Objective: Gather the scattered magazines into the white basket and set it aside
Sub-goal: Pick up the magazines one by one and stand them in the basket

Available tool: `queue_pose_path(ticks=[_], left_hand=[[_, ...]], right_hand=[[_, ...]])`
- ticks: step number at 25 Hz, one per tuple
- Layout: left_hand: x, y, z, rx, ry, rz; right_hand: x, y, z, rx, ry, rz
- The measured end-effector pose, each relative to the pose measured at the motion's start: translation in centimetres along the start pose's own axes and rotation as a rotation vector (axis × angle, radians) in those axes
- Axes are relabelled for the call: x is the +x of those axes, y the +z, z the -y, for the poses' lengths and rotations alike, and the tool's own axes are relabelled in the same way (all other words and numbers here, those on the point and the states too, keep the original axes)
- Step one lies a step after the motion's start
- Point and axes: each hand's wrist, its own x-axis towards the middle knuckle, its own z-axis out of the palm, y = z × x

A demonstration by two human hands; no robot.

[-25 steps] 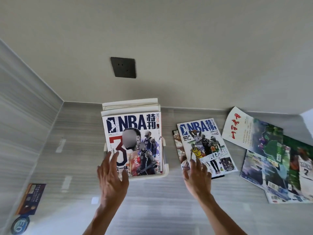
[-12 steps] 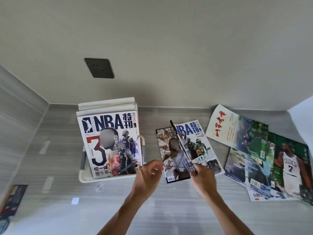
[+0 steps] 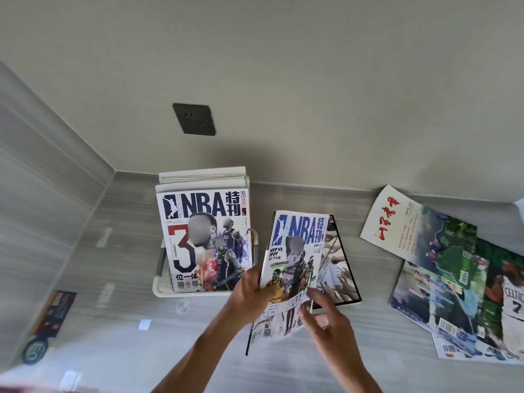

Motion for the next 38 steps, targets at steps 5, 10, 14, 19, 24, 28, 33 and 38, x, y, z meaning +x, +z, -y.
queue_pose_path(ticks=[5,10,14,19,24,28,33,38], left_hand=[[-3.2,-8.1,-1.0,-0.097,0.203,-0.025],[-1.3,-16.9,-1.7,-0.094,0.170,-0.593],[0.3,-21.0,1.4,0.026,0.039,-0.674],[1.5,-22.1,5.2,0.262,-0.062,-0.552],[1.7,-21.0,7.5,0.471,-0.240,-0.619],[1.0,-18.8,6.8,0.443,0.056,-0.775],[0.9,-11.6,5.2,0.328,0.319,-0.470],[1.2,-6.8,5.9,0.373,0.298,-0.372]], right_hand=[[6.3,-1.5,3.1,0.351,0.111,0.092],[11.2,3.6,10.7,0.266,-0.120,0.029],[12.8,8.2,13.1,0.055,-0.131,0.009],[13.3,11.2,11.1,-0.072,0.010,-0.012],[13.1,12.3,8.7,-0.100,0.033,-0.153],[11.8,10.0,5.2,-0.324,0.040,-0.354],[9.5,10.1,-0.9,-0.969,0.258,-0.123],[8.8,9.3,-3.7,-1.060,0.079,-0.188]])
